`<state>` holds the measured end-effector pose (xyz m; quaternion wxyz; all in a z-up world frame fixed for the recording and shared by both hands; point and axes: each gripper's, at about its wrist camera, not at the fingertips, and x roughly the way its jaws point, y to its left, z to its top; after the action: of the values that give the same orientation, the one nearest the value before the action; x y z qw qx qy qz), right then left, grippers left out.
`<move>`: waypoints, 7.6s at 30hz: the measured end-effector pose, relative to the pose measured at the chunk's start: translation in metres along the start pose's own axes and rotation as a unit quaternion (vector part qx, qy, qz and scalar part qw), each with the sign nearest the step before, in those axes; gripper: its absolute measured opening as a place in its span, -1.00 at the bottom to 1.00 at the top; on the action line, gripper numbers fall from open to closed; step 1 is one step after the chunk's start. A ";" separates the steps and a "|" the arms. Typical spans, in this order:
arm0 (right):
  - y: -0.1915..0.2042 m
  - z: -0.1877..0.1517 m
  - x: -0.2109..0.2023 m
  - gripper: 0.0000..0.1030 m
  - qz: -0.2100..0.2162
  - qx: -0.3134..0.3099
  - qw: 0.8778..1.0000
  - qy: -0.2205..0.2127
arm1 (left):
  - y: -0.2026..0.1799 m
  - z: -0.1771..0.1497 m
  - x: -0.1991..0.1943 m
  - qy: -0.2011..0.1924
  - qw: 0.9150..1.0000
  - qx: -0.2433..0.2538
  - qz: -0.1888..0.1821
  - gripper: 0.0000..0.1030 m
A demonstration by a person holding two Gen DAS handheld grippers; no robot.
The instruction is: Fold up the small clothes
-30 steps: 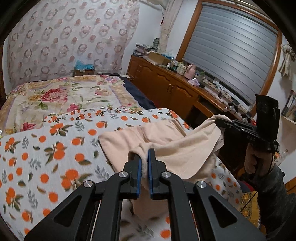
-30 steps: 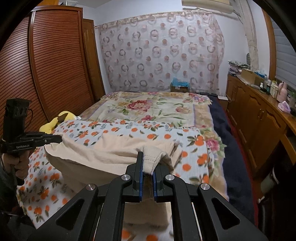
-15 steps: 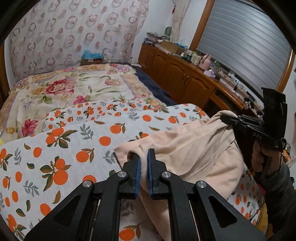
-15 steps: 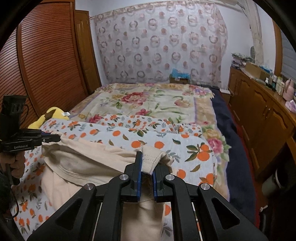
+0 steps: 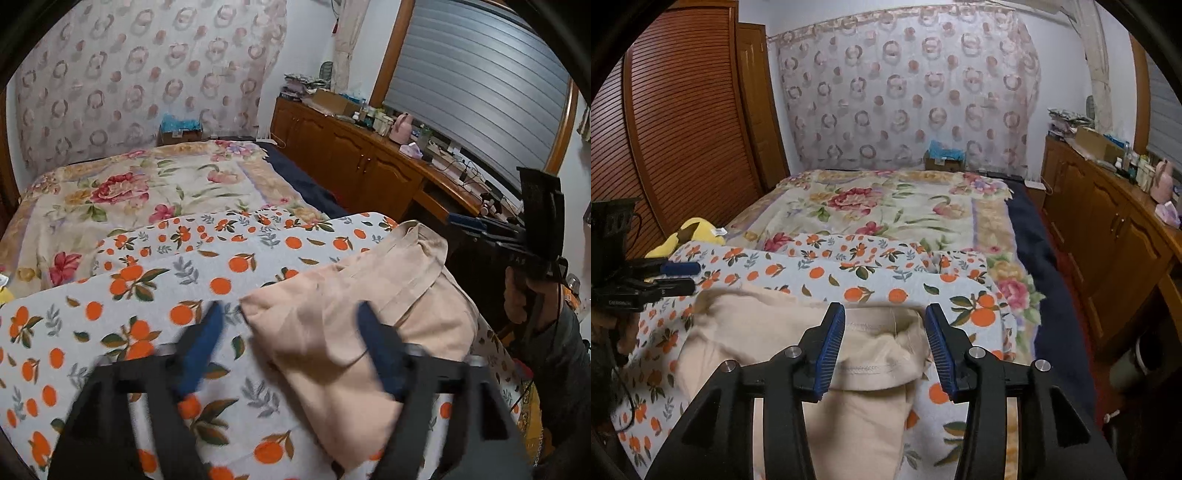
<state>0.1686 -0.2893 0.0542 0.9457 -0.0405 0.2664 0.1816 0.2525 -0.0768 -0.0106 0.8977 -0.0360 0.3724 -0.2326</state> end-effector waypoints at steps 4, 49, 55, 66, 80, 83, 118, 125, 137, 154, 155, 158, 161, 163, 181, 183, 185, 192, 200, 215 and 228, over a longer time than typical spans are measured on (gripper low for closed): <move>0.004 -0.017 -0.003 -0.09 0.005 -0.029 0.999 0.024 | 0.002 -0.014 0.002 0.026 1.000 0.016 0.006 0.59; 0.004 -0.028 0.039 0.09 0.013 0.053 0.995 0.087 | 0.014 -0.007 0.074 0.060 0.997 -0.002 0.053 0.54; -0.002 -0.033 0.050 0.12 0.017 0.075 0.991 0.110 | 0.012 -0.007 0.077 0.065 0.998 -0.009 0.018 0.03; 0.011 -0.027 0.055 -0.34 0.044 0.042 0.992 0.115 | 0.008 -0.004 0.081 0.070 0.997 -0.017 -0.021 -0.25; 0.020 -0.019 0.015 -0.71 0.047 0.035 0.998 0.006 | -0.013 0.006 0.001 -0.011 0.999 0.000 -0.046 -0.74; 0.032 -0.008 0.001 -0.71 0.046 0.015 0.999 -0.024 | -0.013 0.007 -0.024 -0.036 0.999 0.002 -0.035 -0.74; 0.268 0.154 0.271 -0.72 0.232 -0.259 0.937 0.016 | 0.187 -0.140 -0.164 -0.136 0.945 -0.215 0.208 -0.74; 0.294 0.160 0.300 -0.68 0.248 -0.277 0.927 0.050 | 0.191 -0.156 -0.163 -0.122 0.940 -0.231 0.221 -0.74; 0.222 0.178 0.311 0.07 0.179 -0.209 0.957 0.086 | 0.194 -0.162 -0.158 -0.098 0.938 -0.233 0.235 -0.73; 0.208 0.150 0.314 0.07 0.182 -0.141 0.967 0.110 | 0.184 -0.165 -0.172 -0.099 0.936 -0.215 0.261 -0.11; 0.205 0.146 0.304 0.07 0.181 -0.142 0.968 0.103 | 0.181 -0.164 -0.175 -0.103 0.937 -0.210 0.259 -0.02; 0.201 0.133 0.277 0.07 0.176 -0.147 0.970 0.083 | 0.170 -0.160 -0.185 -0.113 0.938 -0.191 0.265 0.71; 0.199 0.117 0.246 0.07 0.177 -0.151 0.970 0.064 | 0.157 -0.156 -0.192 -0.116 0.941 -0.170 0.268 0.71; 0.196 0.106 0.226 0.07 0.178 -0.149 0.971 0.054 | 0.146 -0.153 -0.197 -0.123 0.943 -0.155 0.266 0.77; 0.137 0.008 0.048 0.50 0.120 -0.081 0.989 -0.031 | 0.039 -0.130 -0.198 -0.147 0.962 -0.070 0.220 0.99; 0.134 -0.002 0.031 0.54 0.114 -0.075 0.990 -0.041 | 0.026 -0.128 -0.196 -0.145 0.963 -0.060 0.220 1.00; 0.131 -0.012 0.015 0.57 0.109 -0.066 0.991 -0.050 | 0.014 -0.125 -0.195 -0.145 0.964 -0.049 0.218 1.00; 0.123 -0.033 -0.032 0.61 0.072 -0.033 0.993 -0.087 | -0.024 -0.109 -0.199 -0.159 0.961 -0.025 0.224 0.99; 0.125 -0.049 -0.088 0.61 0.014 -0.010 0.990 -0.137 | -0.057 -0.092 -0.214 -0.186 0.958 -0.013 0.219 1.00; 0.143 -0.071 -0.097 0.61 -0.009 0.004 0.987 -0.160 | -0.073 -0.094 -0.219 -0.192 0.957 -0.005 0.217 1.00; 0.135 -0.069 -0.096 0.61 -0.008 -0.002 0.987 -0.161 | -0.076 -0.098 -0.222 -0.191 0.958 -0.006 0.215 1.00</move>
<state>0.0092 -0.2065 0.0480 0.9776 -0.0150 0.1095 0.1789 0.0199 -0.0350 0.0816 0.9807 -0.0044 0.1943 -0.0209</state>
